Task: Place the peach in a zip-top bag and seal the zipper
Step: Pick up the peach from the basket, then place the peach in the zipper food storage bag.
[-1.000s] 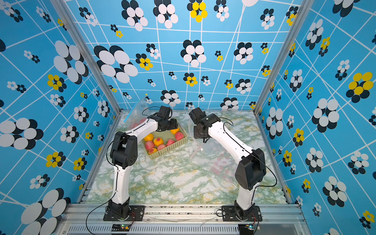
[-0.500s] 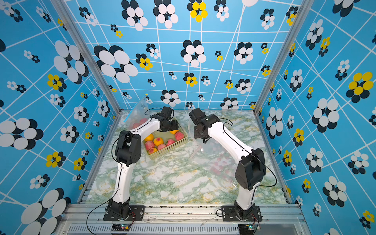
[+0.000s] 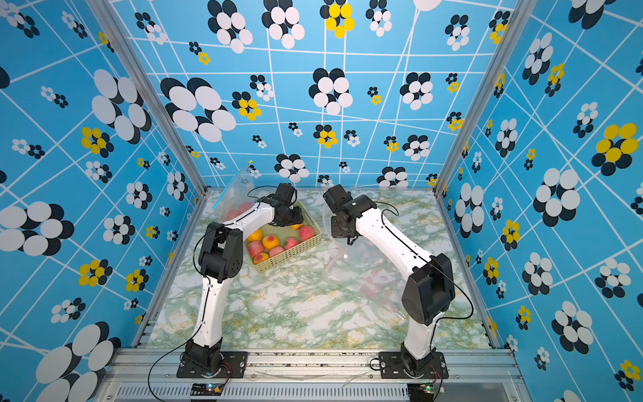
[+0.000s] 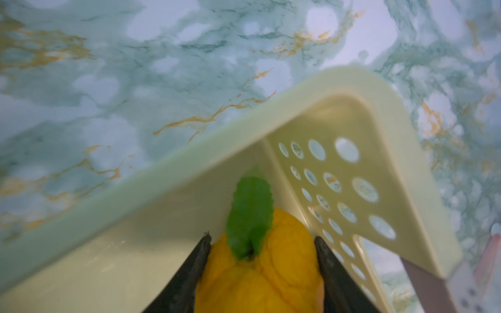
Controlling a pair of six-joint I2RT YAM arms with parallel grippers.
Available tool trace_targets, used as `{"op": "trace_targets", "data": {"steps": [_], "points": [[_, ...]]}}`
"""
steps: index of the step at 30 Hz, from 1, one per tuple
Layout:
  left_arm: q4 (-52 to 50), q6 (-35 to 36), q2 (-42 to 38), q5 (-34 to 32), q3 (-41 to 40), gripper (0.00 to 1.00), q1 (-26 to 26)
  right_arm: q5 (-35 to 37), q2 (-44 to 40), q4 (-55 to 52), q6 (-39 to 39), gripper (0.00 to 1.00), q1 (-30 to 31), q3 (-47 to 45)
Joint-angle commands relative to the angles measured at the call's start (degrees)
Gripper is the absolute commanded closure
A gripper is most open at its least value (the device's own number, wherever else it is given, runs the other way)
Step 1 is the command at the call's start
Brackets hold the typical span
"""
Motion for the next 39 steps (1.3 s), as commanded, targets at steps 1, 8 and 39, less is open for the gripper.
{"op": "trace_targets", "data": {"steps": [1,8,39], "points": [[-0.9,0.5,-1.6,0.5,-0.7,0.49,0.5,-0.2,1.1,0.2,0.2,1.00,0.3,-0.3],[4.5,-0.2,-11.8,2.5,-8.0,0.51,0.4,-0.6,1.9,0.1,0.0,1.00,0.3,0.7],[28.1,-11.1,-34.8,16.5,-27.6,0.52,-13.1,-7.0,0.4,5.1,-0.2,1.00,0.2,-1.0]]}}
